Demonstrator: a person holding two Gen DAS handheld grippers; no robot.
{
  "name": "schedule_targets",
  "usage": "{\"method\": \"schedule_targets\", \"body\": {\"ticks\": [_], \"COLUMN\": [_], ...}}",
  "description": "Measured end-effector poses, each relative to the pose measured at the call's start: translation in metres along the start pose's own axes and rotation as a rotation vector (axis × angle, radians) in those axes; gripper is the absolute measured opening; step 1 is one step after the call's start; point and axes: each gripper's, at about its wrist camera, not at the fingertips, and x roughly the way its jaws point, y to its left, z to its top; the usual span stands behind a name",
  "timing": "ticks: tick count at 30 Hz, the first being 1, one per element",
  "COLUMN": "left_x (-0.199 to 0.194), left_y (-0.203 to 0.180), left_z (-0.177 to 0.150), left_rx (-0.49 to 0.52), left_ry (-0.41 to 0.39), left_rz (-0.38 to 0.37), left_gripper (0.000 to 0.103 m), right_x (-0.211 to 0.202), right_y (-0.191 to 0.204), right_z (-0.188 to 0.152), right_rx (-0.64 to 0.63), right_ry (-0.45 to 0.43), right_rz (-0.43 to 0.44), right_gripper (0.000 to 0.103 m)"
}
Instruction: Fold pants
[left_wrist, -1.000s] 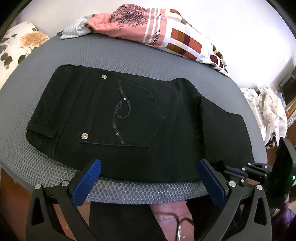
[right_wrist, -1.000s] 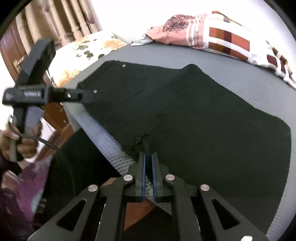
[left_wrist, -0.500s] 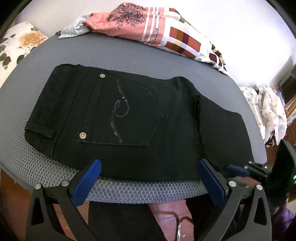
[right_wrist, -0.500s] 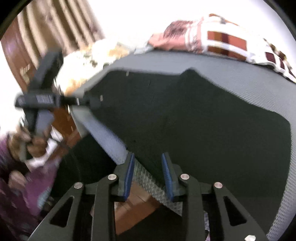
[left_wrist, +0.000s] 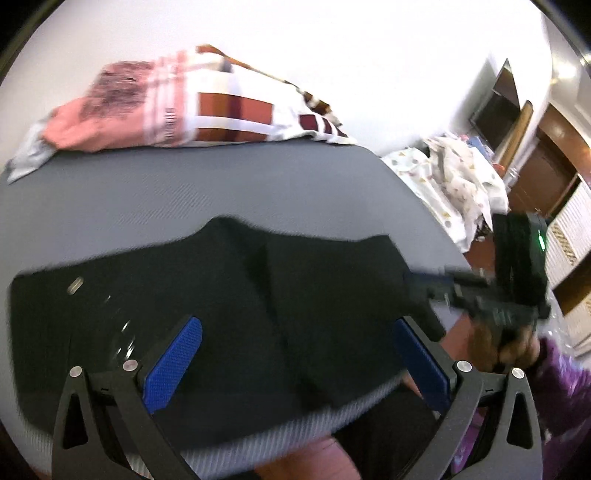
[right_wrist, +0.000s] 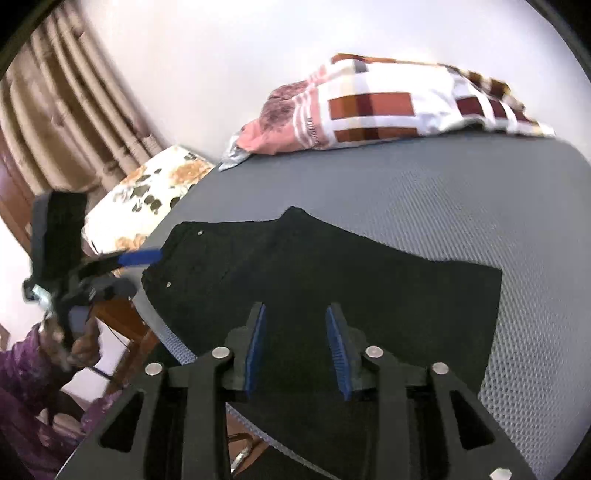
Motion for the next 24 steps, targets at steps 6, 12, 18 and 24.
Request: {"method": "schedule_targets", "body": {"ticks": [6, 12, 18, 24], "left_x": [0.083, 0.137, 0.142, 0.137], "left_y": [0.005, 0.015, -0.009, -0.011], "left_z": [0.030, 0.026, 0.015, 0.019], "left_rx": [0.067, 0.020, 0.142, 0.172], "left_ry": [0.092, 0.211, 0.188, 0.141], "left_rz": [-0.055, -0.088, -0.001, 0.001], "left_gripper": [0.099, 0.074, 0.010, 0.009], "right_x": [-0.016, -0.030, -0.033, -0.029], "right_y": [-0.027, -0.058, -0.081, -0.095], "right_z": [-0.032, -0.031, -0.032, -0.039], "right_rx": [0.109, 0.220, 0.342, 0.425], "right_ry": [-0.014, -0.065, -0.098, -0.097], "right_rz": [-0.005, 0.019, 0.071, 0.091], "right_gripper": [0.039, 0.046, 0.055, 0.059]}}
